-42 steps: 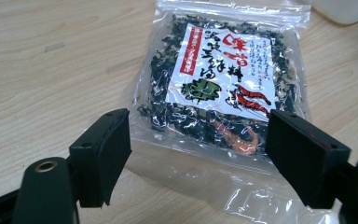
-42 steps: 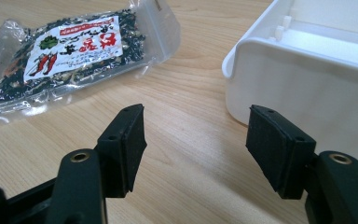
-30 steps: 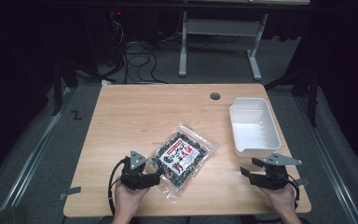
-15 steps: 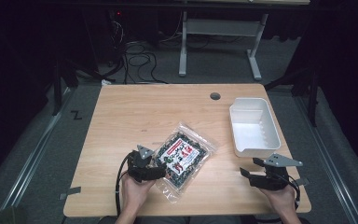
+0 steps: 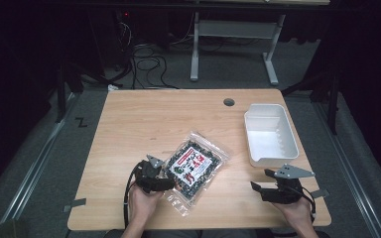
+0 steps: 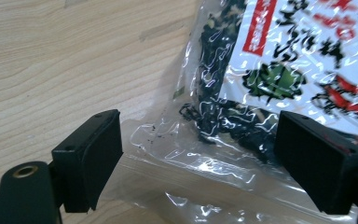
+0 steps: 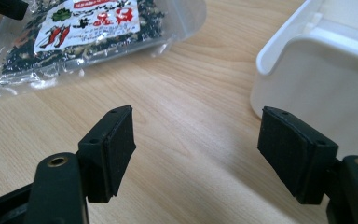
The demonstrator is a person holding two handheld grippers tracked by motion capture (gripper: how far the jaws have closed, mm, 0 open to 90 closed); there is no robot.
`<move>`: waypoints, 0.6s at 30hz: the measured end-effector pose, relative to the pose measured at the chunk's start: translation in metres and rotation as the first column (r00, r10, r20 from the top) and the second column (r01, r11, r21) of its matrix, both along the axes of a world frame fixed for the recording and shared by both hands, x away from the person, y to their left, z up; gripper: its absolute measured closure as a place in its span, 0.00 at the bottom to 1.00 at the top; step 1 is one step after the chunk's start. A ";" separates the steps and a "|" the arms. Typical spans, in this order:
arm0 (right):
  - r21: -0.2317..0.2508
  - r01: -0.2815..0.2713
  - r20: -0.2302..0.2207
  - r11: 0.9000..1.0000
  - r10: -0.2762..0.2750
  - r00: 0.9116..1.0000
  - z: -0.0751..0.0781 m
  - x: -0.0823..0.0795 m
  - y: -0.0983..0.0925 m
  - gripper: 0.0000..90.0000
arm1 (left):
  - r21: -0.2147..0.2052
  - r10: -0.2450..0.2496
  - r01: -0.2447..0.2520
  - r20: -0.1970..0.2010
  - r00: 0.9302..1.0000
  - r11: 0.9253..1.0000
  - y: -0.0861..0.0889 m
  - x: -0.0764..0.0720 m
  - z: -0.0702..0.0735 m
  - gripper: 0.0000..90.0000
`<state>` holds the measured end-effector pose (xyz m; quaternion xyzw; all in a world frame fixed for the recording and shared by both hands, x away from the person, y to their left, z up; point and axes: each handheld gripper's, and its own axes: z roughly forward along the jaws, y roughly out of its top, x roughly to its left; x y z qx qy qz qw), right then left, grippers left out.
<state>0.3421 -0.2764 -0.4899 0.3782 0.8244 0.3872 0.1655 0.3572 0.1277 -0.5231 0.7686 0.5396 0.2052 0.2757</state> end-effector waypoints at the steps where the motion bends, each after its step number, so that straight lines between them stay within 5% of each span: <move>1: -0.006 -0.010 -0.002 1.000 0.010 1.000 -0.001 0.001 0.001 0.31 | 0.024 0.001 -0.001 -0.004 1.000 1.000 -0.001 0.000 -0.001 0.19; 3: -0.003 -0.012 -0.007 1.000 0.012 1.000 -0.001 0.000 0.002 0.31 | 0.048 0.001 0.000 -0.005 1.000 0.999 -0.002 0.001 -0.003 0.19; 18: 0.024 -0.042 -0.019 0.999 0.043 0.999 0.000 0.000 0.009 0.39 | -0.003 0.006 -0.006 -0.023 1.000 1.000 0.012 0.006 -0.004 0.33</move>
